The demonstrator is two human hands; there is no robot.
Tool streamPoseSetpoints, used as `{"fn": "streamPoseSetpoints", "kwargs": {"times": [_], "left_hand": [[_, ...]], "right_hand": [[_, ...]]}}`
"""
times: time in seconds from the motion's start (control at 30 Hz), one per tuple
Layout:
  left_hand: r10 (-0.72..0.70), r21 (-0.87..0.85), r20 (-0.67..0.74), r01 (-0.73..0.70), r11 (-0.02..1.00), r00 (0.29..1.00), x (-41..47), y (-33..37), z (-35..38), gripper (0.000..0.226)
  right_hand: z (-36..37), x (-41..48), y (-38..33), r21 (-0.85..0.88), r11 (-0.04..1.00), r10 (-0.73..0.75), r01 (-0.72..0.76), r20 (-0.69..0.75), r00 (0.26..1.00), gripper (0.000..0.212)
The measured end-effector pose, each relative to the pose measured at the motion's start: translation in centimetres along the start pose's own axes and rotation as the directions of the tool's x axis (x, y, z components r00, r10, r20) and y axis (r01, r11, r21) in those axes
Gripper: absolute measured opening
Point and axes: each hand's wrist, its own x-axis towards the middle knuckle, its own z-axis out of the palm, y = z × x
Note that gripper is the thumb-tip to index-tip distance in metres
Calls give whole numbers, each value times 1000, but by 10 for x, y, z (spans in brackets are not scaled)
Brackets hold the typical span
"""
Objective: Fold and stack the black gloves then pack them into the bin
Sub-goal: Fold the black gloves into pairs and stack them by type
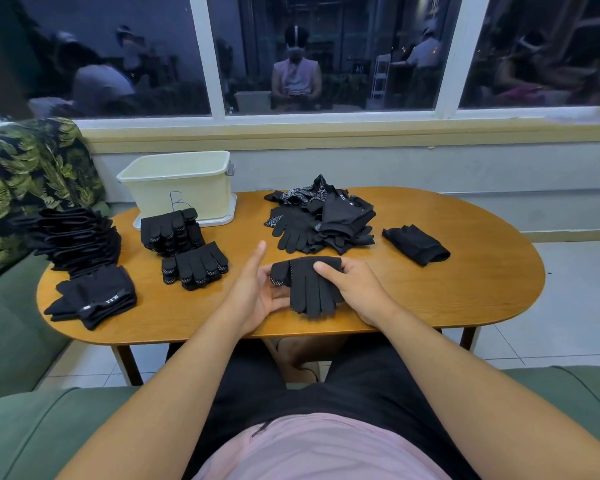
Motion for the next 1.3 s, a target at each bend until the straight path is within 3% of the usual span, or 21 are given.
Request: {"fn": "streamPoseSetpoints", "kwargs": {"times": [0.1,0.23,0.37,0.6,0.87,1.03,1.1,1.17,1.3], "left_hand": [[-69,11,65,68,998,996,1,-3,-10,76],[-18,12,2,18,1000,1000,4,-7,-11,47],[24,124,-8,-23,992,1000,6,-14,-13,34],[179,155,-71,-166,974,981,-2,-20,-12,31],[223,234,-81,-199,952,971,-5,-23,-7,32],[396,263,-271,-328,907,877,-8,-25,-13,59],[492,399,-313,-358,844,812,-11,-21,-25,65],[565,538,-345,-336,774,750,-14,-13,-41,60],[643,571,-436,-359,738,629,-28,3,-65,29]], "right_hand": [[0,0,-3,7,999,50,-51,58,997,16],[-2,2,-2,-8,997,77,-76,85,993,21],[-5,3,0,21,994,102,-103,46,994,22],[-15,1,0,86,987,119,-134,157,980,34],[-10,3,2,61,989,127,-133,98,987,33],[10,11,-3,129,981,131,-143,99,986,53],[27,15,-8,177,978,98,-112,87,991,58],[47,21,-14,196,978,56,-75,102,993,49],[82,35,-24,158,985,55,-76,132,990,23]]}}
